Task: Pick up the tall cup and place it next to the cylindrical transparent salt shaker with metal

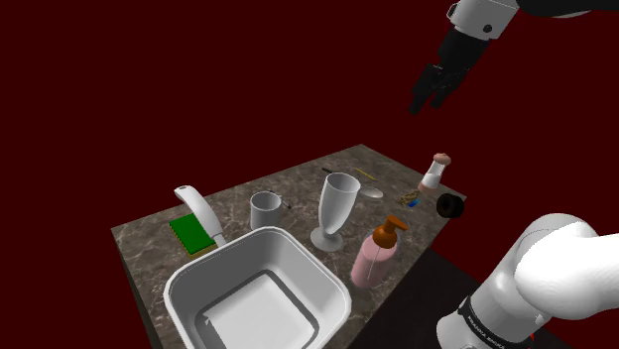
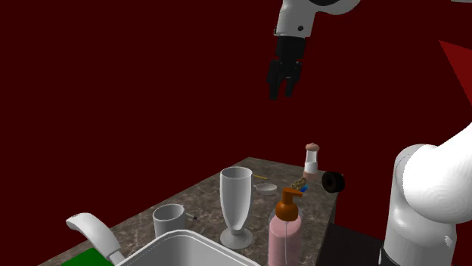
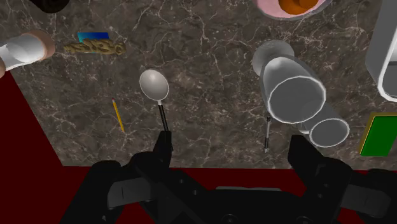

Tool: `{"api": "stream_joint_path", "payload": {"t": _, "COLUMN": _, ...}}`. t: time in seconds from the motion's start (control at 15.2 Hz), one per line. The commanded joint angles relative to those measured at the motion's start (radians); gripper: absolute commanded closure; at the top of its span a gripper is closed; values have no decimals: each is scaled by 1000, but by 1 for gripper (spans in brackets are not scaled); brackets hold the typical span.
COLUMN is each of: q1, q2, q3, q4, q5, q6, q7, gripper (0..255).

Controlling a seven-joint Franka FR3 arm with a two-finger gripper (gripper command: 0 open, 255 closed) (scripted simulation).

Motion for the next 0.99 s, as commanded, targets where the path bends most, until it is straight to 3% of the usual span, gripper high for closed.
{"api": "stream_joint_path", "payload": {"t": 0.0, "q1": 0, "q2": 0, "q3": 0, "q4": 0, "q5": 0, "q6": 0, "q7": 0, "gripper": 0}}
{"api": "stream_joint_path", "payload": {"t": 0.92, "q1": 16, "q2": 246, "q3": 88, "q4": -224, "q5": 103, "q6": 354, "q7": 195, "gripper": 0}}
